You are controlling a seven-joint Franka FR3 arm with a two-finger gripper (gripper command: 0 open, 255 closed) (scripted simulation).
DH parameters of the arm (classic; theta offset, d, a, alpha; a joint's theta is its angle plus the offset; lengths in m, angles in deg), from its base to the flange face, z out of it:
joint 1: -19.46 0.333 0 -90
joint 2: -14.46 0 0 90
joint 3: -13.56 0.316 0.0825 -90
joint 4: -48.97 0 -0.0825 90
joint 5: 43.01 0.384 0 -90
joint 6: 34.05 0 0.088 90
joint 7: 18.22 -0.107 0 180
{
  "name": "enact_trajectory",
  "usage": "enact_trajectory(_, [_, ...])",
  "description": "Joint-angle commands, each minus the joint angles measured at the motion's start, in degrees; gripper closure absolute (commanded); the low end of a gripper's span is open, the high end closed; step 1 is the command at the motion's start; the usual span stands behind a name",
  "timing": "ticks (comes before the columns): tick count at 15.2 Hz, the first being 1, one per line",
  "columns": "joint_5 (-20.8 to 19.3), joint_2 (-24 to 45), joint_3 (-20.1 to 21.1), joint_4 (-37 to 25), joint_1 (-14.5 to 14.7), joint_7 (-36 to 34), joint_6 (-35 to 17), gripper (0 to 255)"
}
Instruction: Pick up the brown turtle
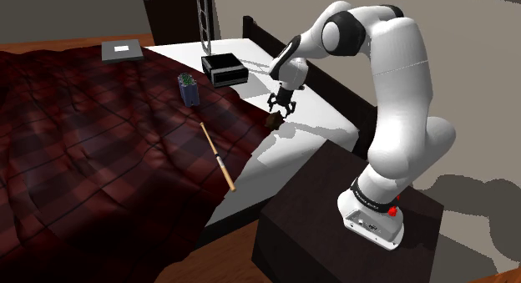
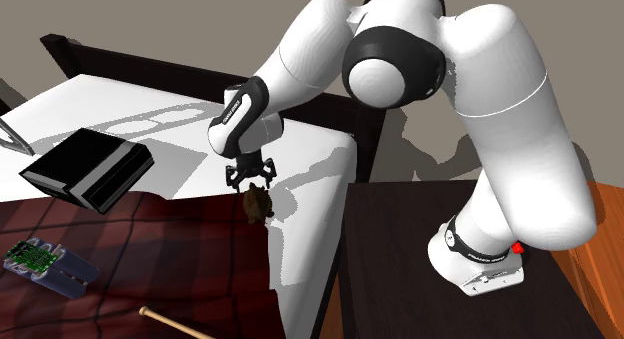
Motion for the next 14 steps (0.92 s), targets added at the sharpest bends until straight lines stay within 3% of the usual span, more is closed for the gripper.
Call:
enact_trajectory(1, [0.08, 0.26, 0.05, -0.15, -0.09, 0.11, -0.13, 255])
enact_trajectory(14, [-0.76, -2.42, -0.66, 0.86, 0.43, -0.74, 1.48, 255])
